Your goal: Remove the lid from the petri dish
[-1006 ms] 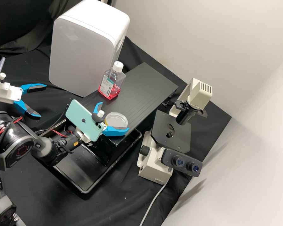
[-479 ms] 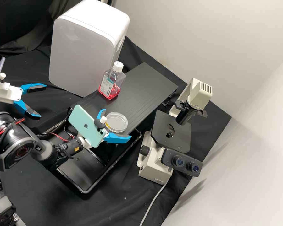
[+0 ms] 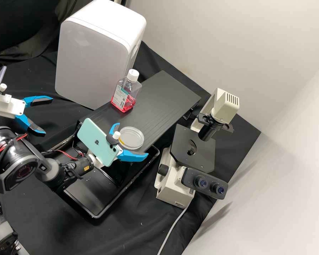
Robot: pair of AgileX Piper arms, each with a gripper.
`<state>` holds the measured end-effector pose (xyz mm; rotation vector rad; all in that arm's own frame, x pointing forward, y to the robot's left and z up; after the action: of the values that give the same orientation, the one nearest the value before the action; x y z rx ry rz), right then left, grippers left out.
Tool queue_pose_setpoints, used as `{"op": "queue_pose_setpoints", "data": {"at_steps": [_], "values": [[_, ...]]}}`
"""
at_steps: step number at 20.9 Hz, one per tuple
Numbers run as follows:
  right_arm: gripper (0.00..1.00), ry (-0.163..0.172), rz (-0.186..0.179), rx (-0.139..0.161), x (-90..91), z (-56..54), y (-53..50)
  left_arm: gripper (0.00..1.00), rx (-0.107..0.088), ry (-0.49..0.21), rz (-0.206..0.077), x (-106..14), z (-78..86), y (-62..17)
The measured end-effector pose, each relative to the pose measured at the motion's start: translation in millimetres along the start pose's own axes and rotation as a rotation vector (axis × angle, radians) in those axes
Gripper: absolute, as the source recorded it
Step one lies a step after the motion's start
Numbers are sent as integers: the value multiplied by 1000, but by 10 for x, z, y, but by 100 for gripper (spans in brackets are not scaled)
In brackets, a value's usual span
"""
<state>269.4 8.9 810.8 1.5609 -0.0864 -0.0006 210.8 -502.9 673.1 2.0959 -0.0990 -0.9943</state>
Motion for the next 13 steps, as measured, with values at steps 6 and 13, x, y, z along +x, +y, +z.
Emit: {"op": "queue_pose_setpoints", "data": {"at_steps": [6,13], "values": [[100,6,12,-4,-7,-18,24,100,0,0,0,0,0,0],[100,11,11,-4,-9,-31,20,100,0,0,0,0,0,0]]}}
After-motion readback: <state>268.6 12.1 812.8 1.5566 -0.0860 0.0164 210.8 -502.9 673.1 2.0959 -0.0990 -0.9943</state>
